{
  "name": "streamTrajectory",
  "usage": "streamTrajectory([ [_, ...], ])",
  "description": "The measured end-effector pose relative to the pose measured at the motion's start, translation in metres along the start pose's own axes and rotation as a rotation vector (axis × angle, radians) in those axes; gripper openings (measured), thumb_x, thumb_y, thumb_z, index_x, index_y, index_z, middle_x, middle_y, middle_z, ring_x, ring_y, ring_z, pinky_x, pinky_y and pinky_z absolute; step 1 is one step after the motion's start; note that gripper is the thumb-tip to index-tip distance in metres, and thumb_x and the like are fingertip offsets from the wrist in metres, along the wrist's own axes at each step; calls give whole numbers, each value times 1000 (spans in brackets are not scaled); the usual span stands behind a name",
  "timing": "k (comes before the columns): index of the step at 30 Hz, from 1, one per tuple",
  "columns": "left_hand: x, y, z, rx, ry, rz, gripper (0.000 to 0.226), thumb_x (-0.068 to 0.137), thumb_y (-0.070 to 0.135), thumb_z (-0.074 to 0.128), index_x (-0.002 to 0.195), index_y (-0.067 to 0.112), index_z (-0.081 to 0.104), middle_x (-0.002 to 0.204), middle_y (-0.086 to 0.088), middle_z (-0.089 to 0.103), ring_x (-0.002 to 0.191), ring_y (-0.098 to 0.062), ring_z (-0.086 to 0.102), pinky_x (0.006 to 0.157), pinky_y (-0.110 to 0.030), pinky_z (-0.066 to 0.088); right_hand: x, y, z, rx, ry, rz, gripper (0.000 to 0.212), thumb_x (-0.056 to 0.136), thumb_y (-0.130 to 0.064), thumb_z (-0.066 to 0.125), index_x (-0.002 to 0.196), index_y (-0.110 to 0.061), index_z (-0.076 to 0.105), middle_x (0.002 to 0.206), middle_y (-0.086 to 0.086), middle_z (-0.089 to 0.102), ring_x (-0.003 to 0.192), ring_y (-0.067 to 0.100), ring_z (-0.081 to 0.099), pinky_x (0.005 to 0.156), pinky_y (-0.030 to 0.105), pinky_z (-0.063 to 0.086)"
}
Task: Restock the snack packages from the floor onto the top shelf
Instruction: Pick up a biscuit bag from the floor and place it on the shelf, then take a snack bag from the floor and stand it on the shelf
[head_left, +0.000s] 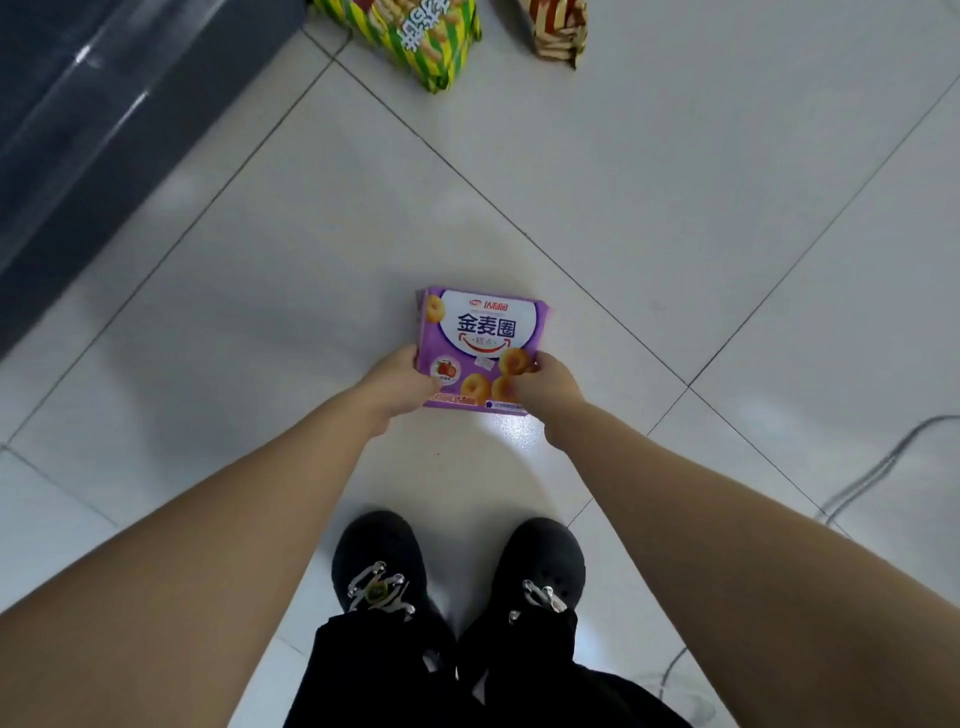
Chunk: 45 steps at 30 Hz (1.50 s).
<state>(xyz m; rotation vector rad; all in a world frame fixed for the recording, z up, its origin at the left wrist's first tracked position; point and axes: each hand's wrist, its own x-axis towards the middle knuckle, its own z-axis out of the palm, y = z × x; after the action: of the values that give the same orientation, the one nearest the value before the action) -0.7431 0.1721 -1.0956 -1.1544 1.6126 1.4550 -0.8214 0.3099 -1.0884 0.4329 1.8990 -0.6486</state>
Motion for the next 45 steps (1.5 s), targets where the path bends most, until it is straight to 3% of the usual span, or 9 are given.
streamTrajectory([
  [5,-39,9,-13,-175,73,-30,17,91,14,63,103,24,57,114,-9,66,95,-22,61,83,-37,48,-42,-21,-14,36,81,-90,34,93,-8,48,125,-16,55,104,1,61,90,20,58,66,25,48],
  [9,-102,35,-37,-240,162,0,26,92,19,62,118,18,59,111,-6,66,97,-23,64,79,-35,49,-108,-51,-26,23,156,-204,33,98,-12,43,127,-21,55,98,-4,58,85,16,58,63,23,48],
  [15,-220,78,-88,-232,331,92,7,93,29,60,99,26,57,96,2,68,92,-19,68,83,-37,57,-226,-119,-41,-31,239,-354,30,98,-20,45,125,-24,58,103,-2,65,87,17,64,77,39,59],
  [18,-282,93,-113,-222,407,115,8,95,28,57,98,22,61,96,-2,70,90,-21,69,83,-37,57,-287,-151,-48,-65,232,-428,32,98,-21,47,128,-22,58,106,-2,63,86,16,63,73,34,57],
  [26,-434,105,-158,-322,627,107,16,96,23,51,96,16,66,98,-7,73,87,-25,70,82,-42,58,-435,-209,-52,-202,138,-575,36,98,-23,51,133,-24,57,120,0,65,86,15,57,68,25,45],
  [32,-540,96,-170,-532,802,100,39,87,41,51,100,10,70,99,-9,74,87,-27,70,83,-39,57,-523,-224,-37,-356,63,-787,30,95,-25,55,123,-23,64,107,-3,70,84,15,64,73,31,56],
  [35,-597,80,-174,-584,914,79,48,76,47,47,91,7,70,92,-8,74,84,-27,69,81,-36,57,-573,-227,-24,-438,-5,-906,25,95,-29,56,115,-23,68,92,-6,69,72,9,58,61,22,45],
  [40,-681,34,-179,-736,1146,-20,25,93,13,45,87,7,68,84,-10,70,81,-31,64,67,-29,49,-656,-223,22,-536,-121,-1097,20,91,-21,57,103,-20,72,99,0,73,84,19,62,65,22,38],
  [45,-774,-20,-173,-896,1348,-73,23,92,9,46,81,18,64,66,2,61,59,-14,52,51,-21,37,-740,-198,80,-624,-255,-1277,19,87,-22,60,100,-21,74,95,1,74,91,22,65,70,26,42],
])
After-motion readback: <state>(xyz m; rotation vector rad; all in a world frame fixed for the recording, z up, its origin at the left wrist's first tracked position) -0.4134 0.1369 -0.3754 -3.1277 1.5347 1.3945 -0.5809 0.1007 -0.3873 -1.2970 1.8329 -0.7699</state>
